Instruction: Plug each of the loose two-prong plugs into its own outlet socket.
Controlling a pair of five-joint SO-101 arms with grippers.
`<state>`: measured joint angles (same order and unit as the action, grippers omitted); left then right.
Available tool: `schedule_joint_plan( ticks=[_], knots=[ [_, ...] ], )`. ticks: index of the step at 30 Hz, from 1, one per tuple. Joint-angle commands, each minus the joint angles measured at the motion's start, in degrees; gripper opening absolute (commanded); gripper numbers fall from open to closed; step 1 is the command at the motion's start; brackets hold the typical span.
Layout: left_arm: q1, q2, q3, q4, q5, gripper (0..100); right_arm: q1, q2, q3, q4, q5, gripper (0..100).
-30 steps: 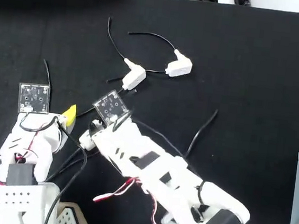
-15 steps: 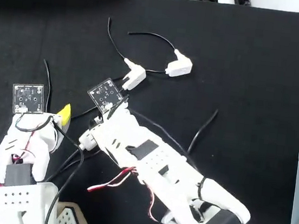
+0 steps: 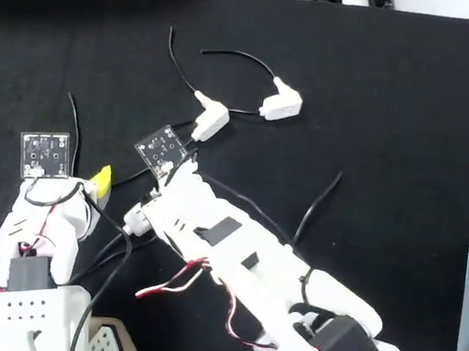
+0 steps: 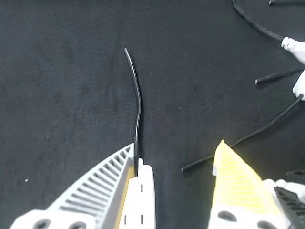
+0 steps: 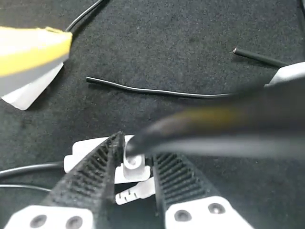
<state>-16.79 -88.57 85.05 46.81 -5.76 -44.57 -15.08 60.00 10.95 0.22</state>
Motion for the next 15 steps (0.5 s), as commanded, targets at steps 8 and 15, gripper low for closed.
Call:
schedule_joint_plan(
  ticks=[8, 15],
  knots=[
    [-0.6, -0.5, -0.3, -1.5, 0.5, 26, 0.3, 9.7, -4.0, -2.2, -0.1, 1.1],
    [-1.9, -0.5, -0.3, -1.5, 0.6, 26, 2.4, 4.0, -4.2, -1.9, -0.3, 1.1]
  ],
)
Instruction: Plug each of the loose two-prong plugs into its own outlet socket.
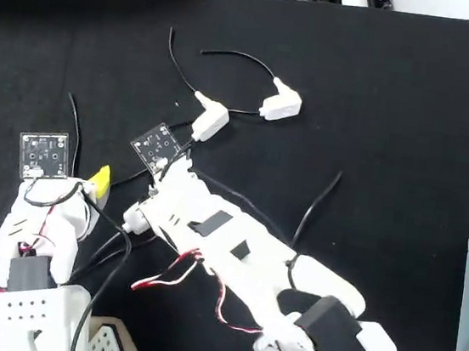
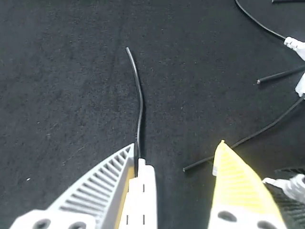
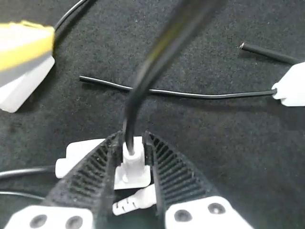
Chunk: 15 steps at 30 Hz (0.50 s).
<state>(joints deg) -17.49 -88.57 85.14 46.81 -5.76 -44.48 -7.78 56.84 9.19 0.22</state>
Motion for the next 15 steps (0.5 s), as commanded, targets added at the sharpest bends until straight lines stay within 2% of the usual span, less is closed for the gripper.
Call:
schedule_joint_plan(
  ticks=[1, 7, 15],
  knots=[
    [-1.1, -0.5, -0.4, -1.5, 0.5, 26, 3.3, -5.2, -1.1, -0.3, -0.4, 1.1],
    [-1.1, -0.5, -0.3, -1.5, 0.5, 26, 11.5, -12.3, -1.4, -3.8, -1.2, 1.1],
    [-1.1, -0.5, -0.3, -1.5, 0.5, 26, 22.9, -5.8, -2.8, -17.7, -2.5, 1.1]
  ],
)
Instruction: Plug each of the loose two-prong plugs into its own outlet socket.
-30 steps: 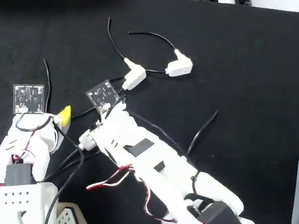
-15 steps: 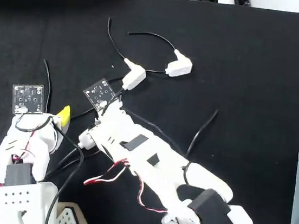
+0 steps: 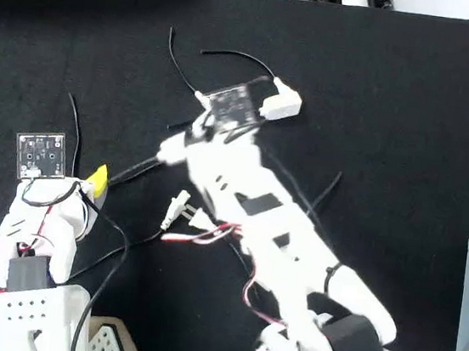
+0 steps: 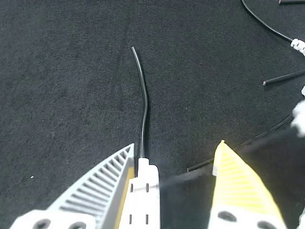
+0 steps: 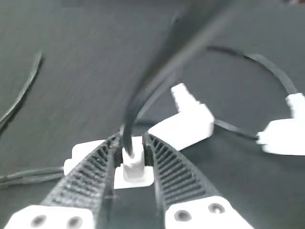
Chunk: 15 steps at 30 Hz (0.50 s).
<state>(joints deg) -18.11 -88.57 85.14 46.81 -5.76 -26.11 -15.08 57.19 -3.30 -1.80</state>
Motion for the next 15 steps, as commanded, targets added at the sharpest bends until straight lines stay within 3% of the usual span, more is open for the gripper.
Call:
schedule_joint_plan(
  ticks=[1, 6, 11, 15],
  knots=[
    [-0.5, -0.5, -0.3, -1.5, 0.5, 26, 6.3, 3.2, -4.1, -6.2, -0.4, 1.1],
    [-0.5, -0.5, -0.3, -1.5, 0.5, 26, 12.9, 11.6, -10.7, -5.1, -0.4, 2.3],
    [-0.5, -0.5, -0.3, -1.5, 0.5, 26, 13.6, 10.1, -15.2, 8.4, -0.6, 16.8],
    [-0.5, -0.5, 0.3, -1.6, 0.5, 26, 11.5, 1.6, -15.3, 19.6, -0.6, 18.5]
  ],
)
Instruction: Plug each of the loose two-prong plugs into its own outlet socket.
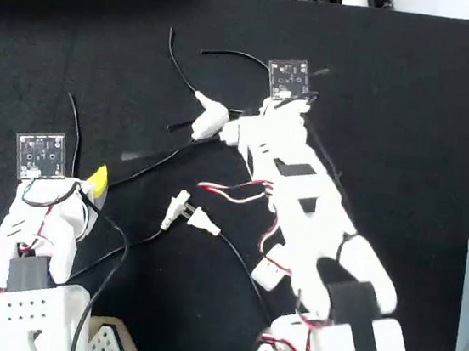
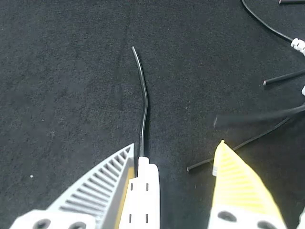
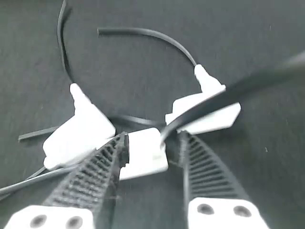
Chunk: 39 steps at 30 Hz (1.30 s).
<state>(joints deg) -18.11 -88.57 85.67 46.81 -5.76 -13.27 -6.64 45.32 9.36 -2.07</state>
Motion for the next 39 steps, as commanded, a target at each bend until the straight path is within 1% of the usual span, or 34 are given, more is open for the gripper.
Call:
schedule_joint_plan(
  ticks=[1, 4, 8, 12, 18, 20, 24, 26, 30, 31, 36, 39],
  knots=[
    [-0.6, -0.5, -0.1, -1.6, 0.5, 26, -2.2, -9.4, -3.1, 9.9, -0.4, 18.5],
    [-0.6, -0.5, -0.1, -1.6, 0.5, 26, -6.1, -17.0, -1.7, 19.3, -0.4, 18.5],
    [-0.7, -0.5, -0.1, -1.6, 0.5, 26, -14.6, -23.6, 1.5, 29.4, 1.1, 18.4],
    [-3.6, -0.5, -0.6, -1.6, 0.8, 26, -20.1, -24.1, 3.9, 32.3, 13.6, 18.4],
    [-5.8, -0.5, -0.6, -3.1, 1.0, 26, -22.8, -24.0, 4.5, 33.1, 28.6, 18.5],
    [-5.8, -0.5, -0.6, -3.1, 1.0, 26, -24.2, -22.5, 3.6, 34.8, 31.6, 18.7],
    [-5.8, -0.5, -0.6, -3.1, 1.0, 26, -27.4, -16.5, -0.7, 39.6, 33.9, 19.1],
    [-5.8, -0.5, -0.6, -3.1, 1.0, 26, -28.6, -12.5, -3.6, 42.3, 34.6, 23.0],
    [-5.8, -0.5, -0.6, -3.1, 1.0, 26, -29.2, -4.4, -10.3, 46.6, 34.6, 34.2],
    [-5.8, -0.5, -0.6, -3.1, 1.0, 26, -29.1, -2.6, -11.7, 46.9, 34.8, 34.8],
    [-5.8, -0.5, -0.6, -3.1, 1.0, 26, -29.2, 4.8, -16.5, 46.9, 40.4, 35.0],
    [-5.8, -0.5, -0.6, -3.1, 1.0, 26, -29.2, 8.2, -18.4, 46.8, 40.8, 35.0]
  ],
)
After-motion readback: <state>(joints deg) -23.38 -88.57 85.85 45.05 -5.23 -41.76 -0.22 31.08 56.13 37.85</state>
